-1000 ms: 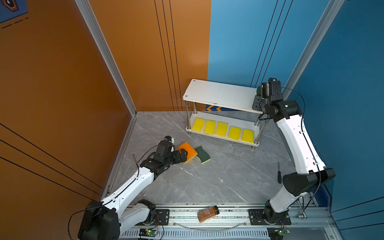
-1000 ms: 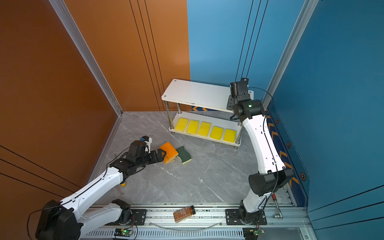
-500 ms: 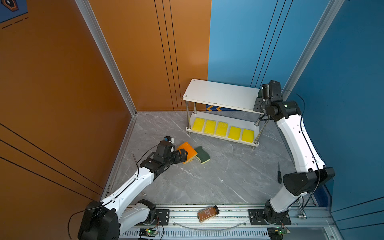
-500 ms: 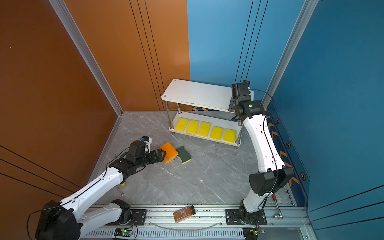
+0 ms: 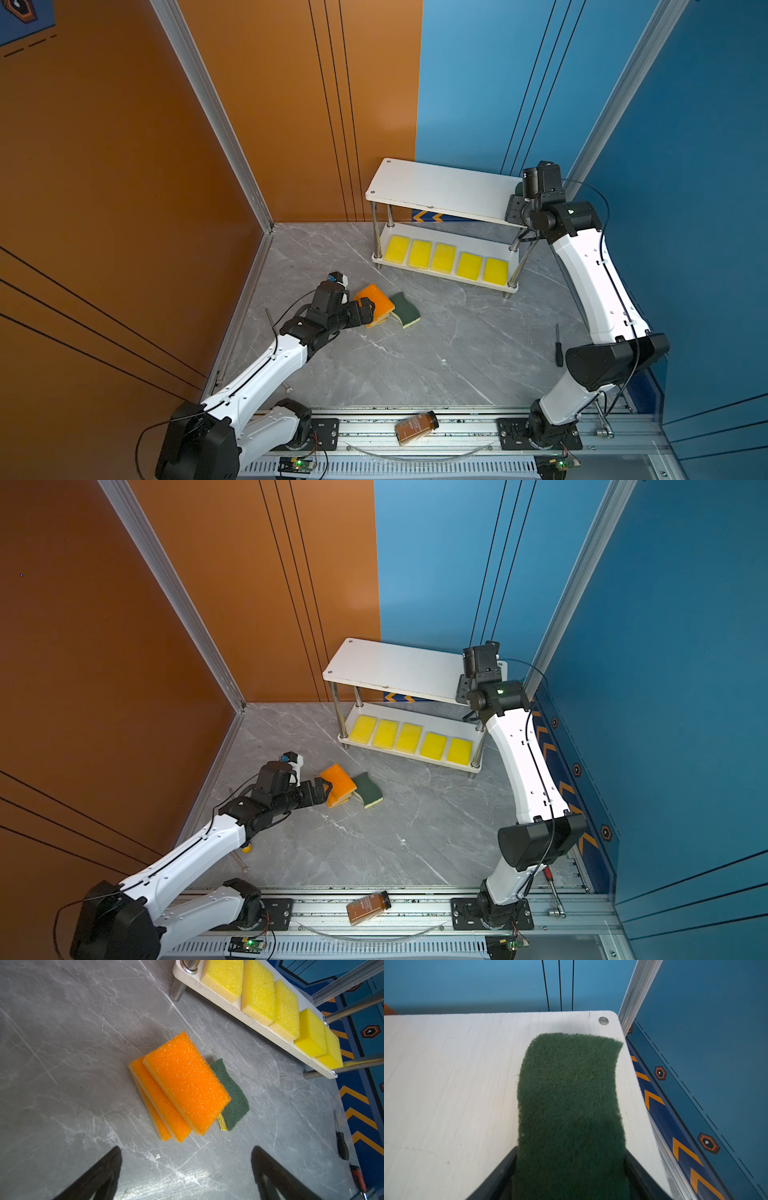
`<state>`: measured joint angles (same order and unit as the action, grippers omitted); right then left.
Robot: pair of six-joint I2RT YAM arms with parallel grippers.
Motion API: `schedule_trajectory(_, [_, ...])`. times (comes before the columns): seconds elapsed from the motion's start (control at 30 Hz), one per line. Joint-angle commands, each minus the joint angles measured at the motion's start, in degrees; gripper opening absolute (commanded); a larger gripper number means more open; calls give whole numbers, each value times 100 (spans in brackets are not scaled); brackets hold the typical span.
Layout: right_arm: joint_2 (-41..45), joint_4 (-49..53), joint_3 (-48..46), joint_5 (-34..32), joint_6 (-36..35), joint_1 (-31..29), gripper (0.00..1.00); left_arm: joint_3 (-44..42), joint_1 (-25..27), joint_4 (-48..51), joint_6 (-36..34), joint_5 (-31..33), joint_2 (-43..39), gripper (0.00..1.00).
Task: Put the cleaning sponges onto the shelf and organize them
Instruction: 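Lower the green-backed sponge onto the top shelf and open the right gripper, then withdraw the right gripper from the shelf and move it over the remaining green sponge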
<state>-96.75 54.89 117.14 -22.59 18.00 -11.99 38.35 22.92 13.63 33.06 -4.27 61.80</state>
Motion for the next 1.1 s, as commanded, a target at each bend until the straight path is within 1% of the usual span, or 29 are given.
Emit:
schedule_trajectory(0.0, [-107, 122, -78, 44, -25, -19, 72, 85, -53, 141, 8, 137, -109, 98])
schedule_trajectory(0.13, [-99, 101, -57, 35, -33, -6, 75, 94, -50, 121, 16, 128, -80, 98])
schedule_trajectory(0.27, [-91, 67, -42, 60, -57, 1, 82, 94, -50, 107, 32, 111, -47, 98])
schedule_trajectory(0.5, [-66, 13, 23, 230, -145, 65, 87, 94, -50, 71, 43, 85, 16, 98])
schedule_trajectory(0.67, [30, 6, 151, 671, -188, 187, 95, 98, -50, 61, 43, 64, 55, 98])
schedule_trajectory(0.83, [297, -40, 177, 929, -344, 214, 99, 94, -50, 70, 25, 66, 47, 98])
schedule_trajectory(1.07, [986, -40, -62, 1471, -490, 231, 100, 105, -50, 61, 25, 32, 104, 98])
